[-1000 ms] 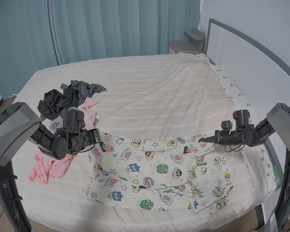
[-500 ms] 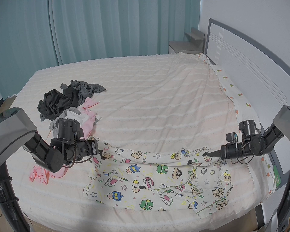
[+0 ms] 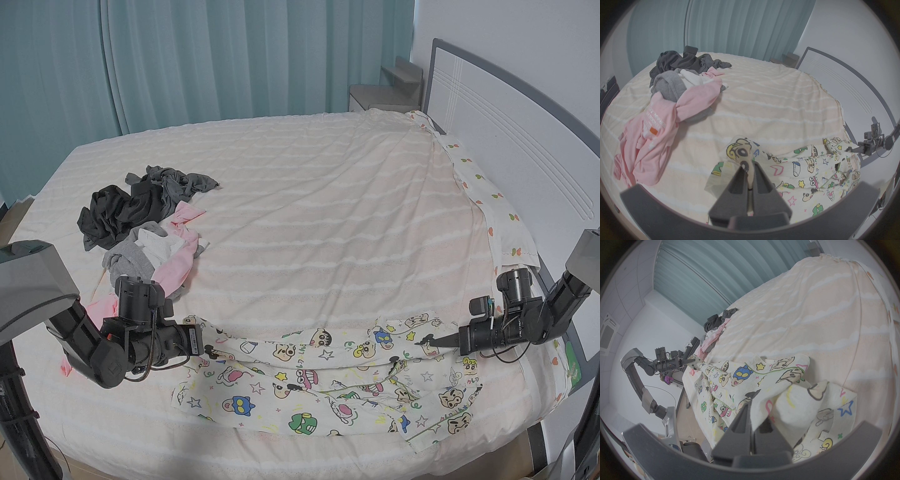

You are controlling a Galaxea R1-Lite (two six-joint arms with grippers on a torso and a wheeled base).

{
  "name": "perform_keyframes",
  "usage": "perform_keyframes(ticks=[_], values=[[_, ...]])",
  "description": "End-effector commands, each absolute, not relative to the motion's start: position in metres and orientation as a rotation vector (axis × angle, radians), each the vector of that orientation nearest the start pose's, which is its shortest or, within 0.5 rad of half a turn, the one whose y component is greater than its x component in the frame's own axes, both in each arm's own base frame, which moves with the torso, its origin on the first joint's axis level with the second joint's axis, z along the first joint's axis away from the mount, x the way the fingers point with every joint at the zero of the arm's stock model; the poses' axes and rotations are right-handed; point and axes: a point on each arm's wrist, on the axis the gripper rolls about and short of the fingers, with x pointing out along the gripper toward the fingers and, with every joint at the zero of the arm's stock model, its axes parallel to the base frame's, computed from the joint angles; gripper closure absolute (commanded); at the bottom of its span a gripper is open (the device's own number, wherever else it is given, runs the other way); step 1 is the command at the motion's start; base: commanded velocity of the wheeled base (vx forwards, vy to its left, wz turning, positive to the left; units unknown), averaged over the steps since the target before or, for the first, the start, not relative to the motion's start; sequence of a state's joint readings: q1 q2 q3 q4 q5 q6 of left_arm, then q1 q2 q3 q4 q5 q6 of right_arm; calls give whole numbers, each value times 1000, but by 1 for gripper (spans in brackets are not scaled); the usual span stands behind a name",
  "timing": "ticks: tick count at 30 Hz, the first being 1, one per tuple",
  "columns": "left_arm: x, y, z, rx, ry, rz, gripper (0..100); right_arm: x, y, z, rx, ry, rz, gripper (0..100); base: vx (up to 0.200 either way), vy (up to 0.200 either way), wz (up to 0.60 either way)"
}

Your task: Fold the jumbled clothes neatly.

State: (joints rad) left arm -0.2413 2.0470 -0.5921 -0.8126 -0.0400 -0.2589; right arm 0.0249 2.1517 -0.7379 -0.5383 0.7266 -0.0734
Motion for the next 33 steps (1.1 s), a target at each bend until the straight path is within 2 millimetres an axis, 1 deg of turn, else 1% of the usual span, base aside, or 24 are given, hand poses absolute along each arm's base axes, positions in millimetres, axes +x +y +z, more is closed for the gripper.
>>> perform_keyframes(ticks=[1, 6, 11, 25, 33], values=[[299, -78, 31, -174, 714, -191, 100, 320, 24, 7, 247, 845, 732, 100, 0, 0, 0], [296, -77, 27, -174, 731, -186, 100, 316, 20, 5, 254, 859, 720, 100, 0, 0, 0], [291, -76, 19, -169, 767, -182, 100, 310, 17, 1, 257, 878, 716, 100, 0, 0, 0], [285, -75, 5, -167, 776, -180, 100, 299, 19, -5, 258, 919, 726, 100, 0, 0, 0], [287, -76, 1, -168, 778, -181, 100, 293, 19, -7, 258, 934, 728, 100, 0, 0, 0]])
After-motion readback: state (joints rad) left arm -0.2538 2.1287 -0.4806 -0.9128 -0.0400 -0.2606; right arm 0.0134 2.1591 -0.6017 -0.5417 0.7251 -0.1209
